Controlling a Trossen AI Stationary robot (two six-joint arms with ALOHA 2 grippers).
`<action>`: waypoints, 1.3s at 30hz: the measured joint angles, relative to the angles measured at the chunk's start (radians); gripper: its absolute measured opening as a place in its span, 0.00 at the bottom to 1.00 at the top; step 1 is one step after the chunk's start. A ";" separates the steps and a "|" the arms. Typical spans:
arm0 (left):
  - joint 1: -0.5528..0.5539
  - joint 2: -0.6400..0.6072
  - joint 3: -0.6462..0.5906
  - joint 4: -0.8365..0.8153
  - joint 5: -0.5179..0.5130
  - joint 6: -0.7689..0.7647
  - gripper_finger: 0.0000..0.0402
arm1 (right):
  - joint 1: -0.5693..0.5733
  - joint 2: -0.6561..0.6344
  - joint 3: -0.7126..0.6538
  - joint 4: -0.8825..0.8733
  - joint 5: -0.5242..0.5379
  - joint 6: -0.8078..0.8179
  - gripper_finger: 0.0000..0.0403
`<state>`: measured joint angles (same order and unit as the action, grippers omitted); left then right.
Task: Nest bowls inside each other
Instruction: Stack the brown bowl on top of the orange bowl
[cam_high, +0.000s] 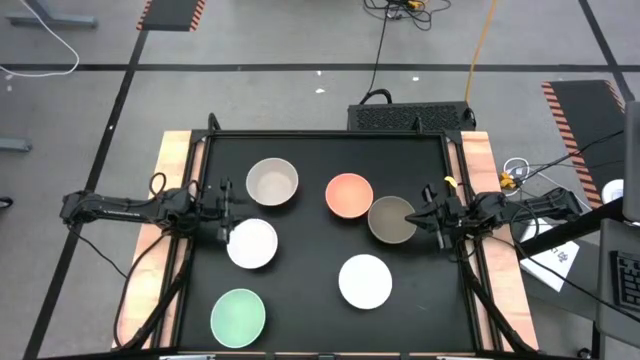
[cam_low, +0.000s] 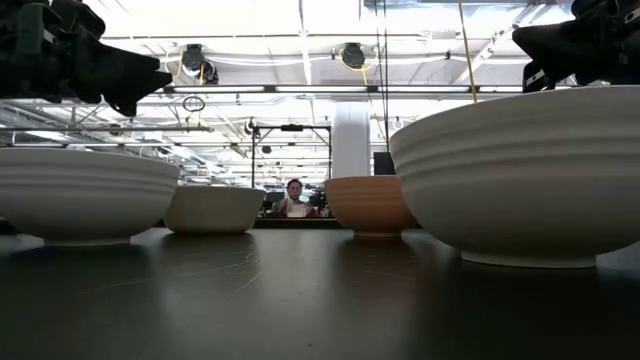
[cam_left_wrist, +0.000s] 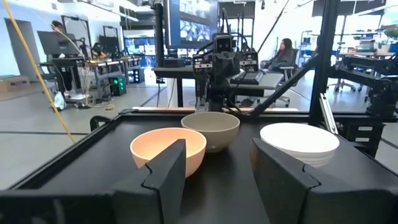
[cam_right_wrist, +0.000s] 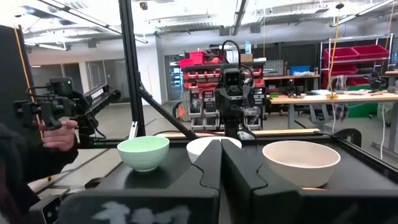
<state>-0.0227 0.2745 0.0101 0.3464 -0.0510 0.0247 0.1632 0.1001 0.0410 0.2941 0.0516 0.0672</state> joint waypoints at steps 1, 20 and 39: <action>0.000 0.000 0.000 0.002 -0.002 0.002 0.45 | 0.000 0.000 0.000 0.000 0.000 0.003 0.00; 0.000 0.000 0.001 0.130 0.024 0.074 0.45 | 0.000 0.000 0.000 0.109 0.000 -0.030 0.00; 0.000 0.000 0.001 0.120 0.024 0.077 0.45 | 0.000 0.000 0.000 0.106 0.000 0.026 0.23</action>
<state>-0.0228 0.2745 0.0109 0.4667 -0.0273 0.1019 0.1635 0.1001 0.0410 0.4000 0.0513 0.0933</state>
